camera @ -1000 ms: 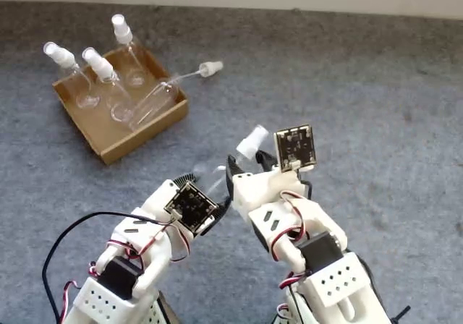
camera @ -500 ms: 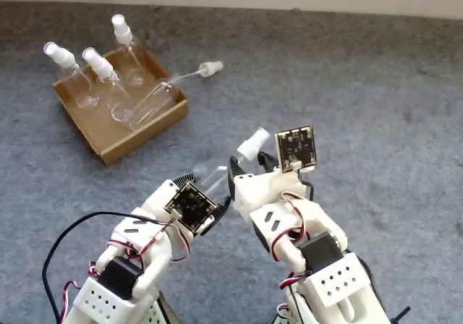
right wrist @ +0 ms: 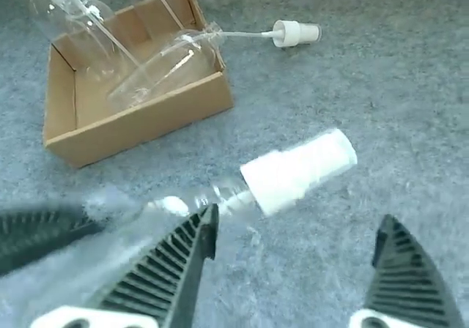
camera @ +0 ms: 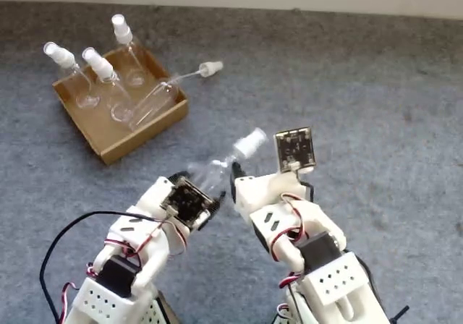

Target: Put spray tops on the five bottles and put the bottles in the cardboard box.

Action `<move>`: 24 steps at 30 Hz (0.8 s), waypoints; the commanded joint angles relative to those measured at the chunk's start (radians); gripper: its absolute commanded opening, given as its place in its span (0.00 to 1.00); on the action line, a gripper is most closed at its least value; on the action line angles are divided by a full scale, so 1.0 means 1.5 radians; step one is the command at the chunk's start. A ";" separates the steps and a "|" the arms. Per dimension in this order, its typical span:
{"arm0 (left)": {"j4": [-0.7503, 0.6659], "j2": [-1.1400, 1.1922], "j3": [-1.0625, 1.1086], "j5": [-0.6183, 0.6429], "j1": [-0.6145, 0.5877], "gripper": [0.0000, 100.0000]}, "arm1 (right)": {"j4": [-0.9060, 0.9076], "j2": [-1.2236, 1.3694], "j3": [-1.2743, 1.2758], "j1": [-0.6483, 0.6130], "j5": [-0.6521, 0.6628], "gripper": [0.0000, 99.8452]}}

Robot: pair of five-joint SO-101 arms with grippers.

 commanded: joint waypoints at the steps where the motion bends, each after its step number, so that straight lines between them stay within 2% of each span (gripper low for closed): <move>1: -0.028 -0.005 0.015 -0.010 -0.014 0.12 | 0.014 -0.001 -0.001 -0.002 0.003 0.37; 5: -0.028 -0.007 0.015 -0.010 -0.014 0.12 | 0.014 -0.001 -0.004 0.037 0.003 0.37; 11: -0.028 -0.007 0.015 -0.010 -0.014 0.12 | 0.013 -0.001 -0.005 0.175 -0.002 0.37; 14: -0.030 -0.008 0.015 -0.010 -0.015 0.12 | 0.012 -0.001 -0.005 0.218 -0.003 0.37; 20: -0.036 -0.009 0.015 -0.008 -0.050 0.12 | 0.011 -0.001 -0.003 0.229 -0.003 0.37; 24: -0.098 -0.009 0.015 -0.007 -0.095 0.12 | 0.011 -0.001 0.002 0.229 -0.003 0.37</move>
